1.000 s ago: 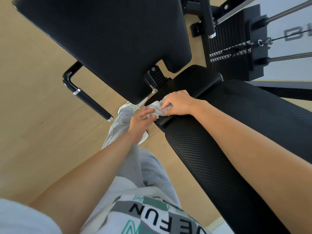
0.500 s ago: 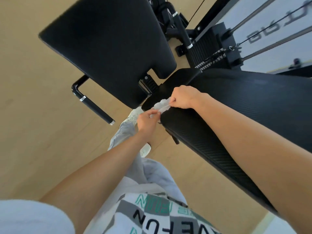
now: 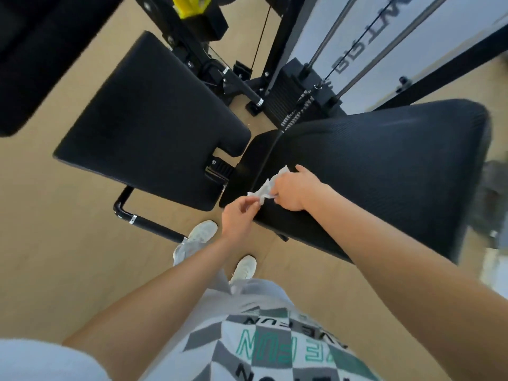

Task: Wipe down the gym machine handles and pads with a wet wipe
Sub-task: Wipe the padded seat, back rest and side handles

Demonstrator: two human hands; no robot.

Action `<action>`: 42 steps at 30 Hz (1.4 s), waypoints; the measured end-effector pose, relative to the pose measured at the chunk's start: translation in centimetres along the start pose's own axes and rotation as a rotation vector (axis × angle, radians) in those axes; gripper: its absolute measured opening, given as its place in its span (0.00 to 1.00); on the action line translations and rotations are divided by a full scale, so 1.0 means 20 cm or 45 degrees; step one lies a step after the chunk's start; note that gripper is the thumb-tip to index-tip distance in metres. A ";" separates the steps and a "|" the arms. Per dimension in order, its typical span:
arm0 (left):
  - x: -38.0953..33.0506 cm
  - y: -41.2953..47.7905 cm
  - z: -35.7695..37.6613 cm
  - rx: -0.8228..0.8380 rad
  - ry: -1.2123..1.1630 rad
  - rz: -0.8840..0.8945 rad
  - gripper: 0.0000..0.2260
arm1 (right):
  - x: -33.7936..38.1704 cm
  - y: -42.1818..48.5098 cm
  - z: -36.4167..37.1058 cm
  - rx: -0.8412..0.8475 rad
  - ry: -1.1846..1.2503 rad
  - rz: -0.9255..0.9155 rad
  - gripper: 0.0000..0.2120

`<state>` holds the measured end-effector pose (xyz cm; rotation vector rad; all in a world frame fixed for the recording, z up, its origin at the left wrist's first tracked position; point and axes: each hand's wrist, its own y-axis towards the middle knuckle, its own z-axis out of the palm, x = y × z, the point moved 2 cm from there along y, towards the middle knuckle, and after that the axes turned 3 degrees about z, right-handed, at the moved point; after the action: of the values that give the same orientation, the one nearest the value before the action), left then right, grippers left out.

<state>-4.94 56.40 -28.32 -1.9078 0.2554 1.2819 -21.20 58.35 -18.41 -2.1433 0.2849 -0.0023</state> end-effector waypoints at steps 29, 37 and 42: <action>-1.15 -0.11 0.49 1.098 0.360 0.953 0.22 | -0.22 -1.16 0.19 -1.218 1.136 1.139 0.31; -1.45 -0.07 0.70 1.179 0.746 1.230 0.25 | -0.45 -1.23 0.28 -1.225 1.962 0.963 0.23; -1.42 -0.16 0.63 1.177 0.865 1.456 0.20 | -0.32 -1.25 0.43 -1.348 2.091 0.998 0.19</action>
<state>-24.97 60.11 -4.72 -1.2123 2.0916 0.7555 -21.48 79.98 -1.82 -2.2207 2.4398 -1.4429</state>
